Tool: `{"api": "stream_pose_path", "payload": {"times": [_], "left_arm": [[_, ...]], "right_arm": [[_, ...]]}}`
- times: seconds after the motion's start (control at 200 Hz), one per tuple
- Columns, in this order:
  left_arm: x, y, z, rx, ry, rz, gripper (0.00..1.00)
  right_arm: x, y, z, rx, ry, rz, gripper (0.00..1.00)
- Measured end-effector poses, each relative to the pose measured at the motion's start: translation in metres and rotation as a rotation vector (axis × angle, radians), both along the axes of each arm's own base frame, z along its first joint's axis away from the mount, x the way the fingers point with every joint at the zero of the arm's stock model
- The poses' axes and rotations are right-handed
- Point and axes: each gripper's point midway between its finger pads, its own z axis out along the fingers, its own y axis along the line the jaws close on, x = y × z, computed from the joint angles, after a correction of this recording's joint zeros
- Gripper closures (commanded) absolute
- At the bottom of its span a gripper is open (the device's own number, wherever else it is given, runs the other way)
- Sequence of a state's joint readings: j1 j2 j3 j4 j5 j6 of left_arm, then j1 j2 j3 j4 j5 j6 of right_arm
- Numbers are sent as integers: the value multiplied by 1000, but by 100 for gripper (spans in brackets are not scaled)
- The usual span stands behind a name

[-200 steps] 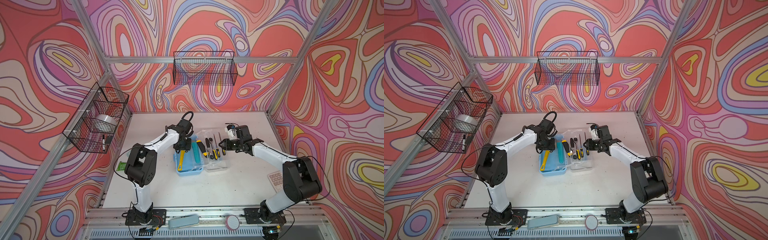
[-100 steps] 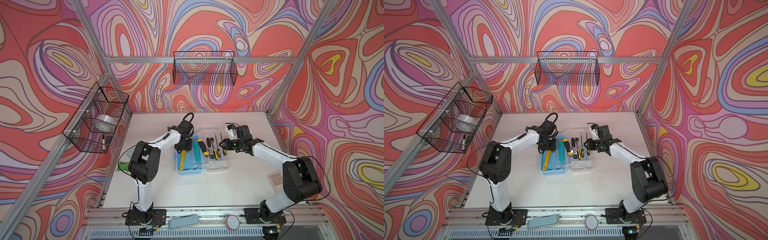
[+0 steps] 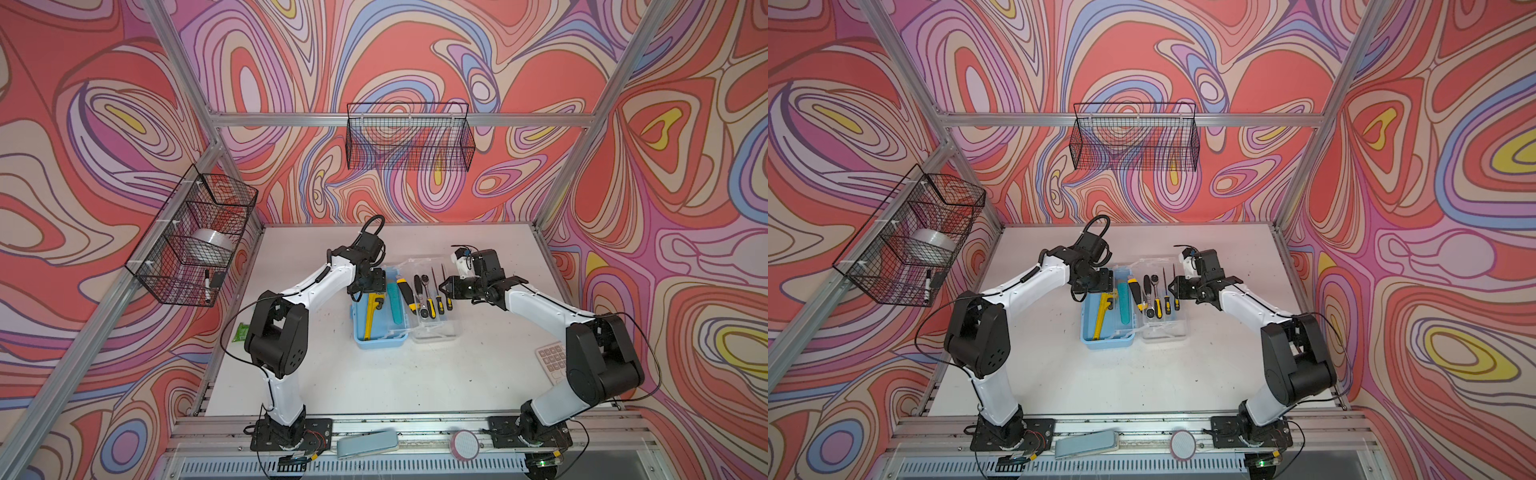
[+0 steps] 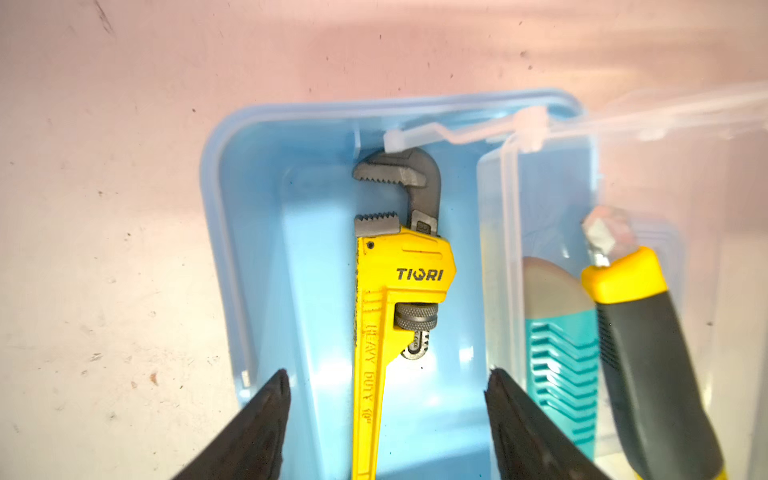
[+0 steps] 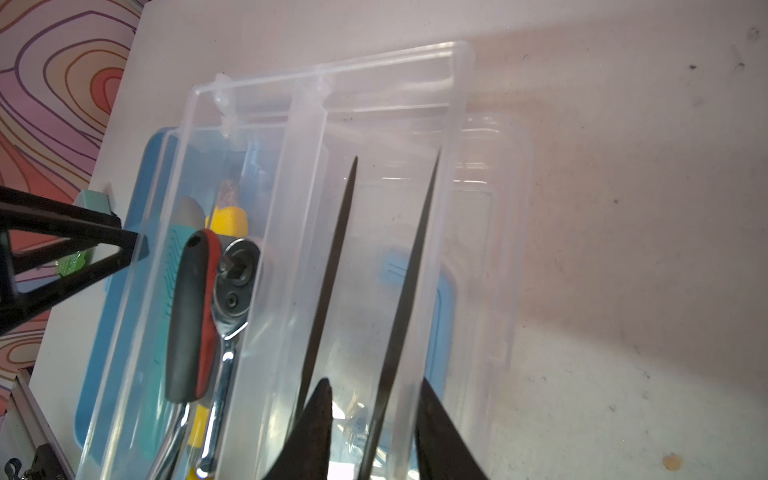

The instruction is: Pack the tool kit

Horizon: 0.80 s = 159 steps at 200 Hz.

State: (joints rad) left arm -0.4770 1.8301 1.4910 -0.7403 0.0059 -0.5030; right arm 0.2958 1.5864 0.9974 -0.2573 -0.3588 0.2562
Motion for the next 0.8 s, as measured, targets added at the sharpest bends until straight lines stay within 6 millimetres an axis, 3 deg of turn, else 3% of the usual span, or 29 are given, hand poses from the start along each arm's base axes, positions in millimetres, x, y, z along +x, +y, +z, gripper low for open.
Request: {"api": "stream_pose_path", "payload": {"times": [0.16,0.335,0.501,0.661,0.796], "left_arm": [[-5,-2,17,-19,-43,-6,27],[-27,12,6,-2,-21,-2,46],[-48,27,-24,34,50,9,47],[-49,27,-22,17,26,10,51],[-55,29,-19,10,21,9,46]], "right_arm": [[0,0,0,-1,1,-1,68],[0,0,0,0,2,0,67],[-1,2,1,8,4,7,67],[-1,3,2,16,5,10,66],[-2,3,2,17,9,8,67]]}}
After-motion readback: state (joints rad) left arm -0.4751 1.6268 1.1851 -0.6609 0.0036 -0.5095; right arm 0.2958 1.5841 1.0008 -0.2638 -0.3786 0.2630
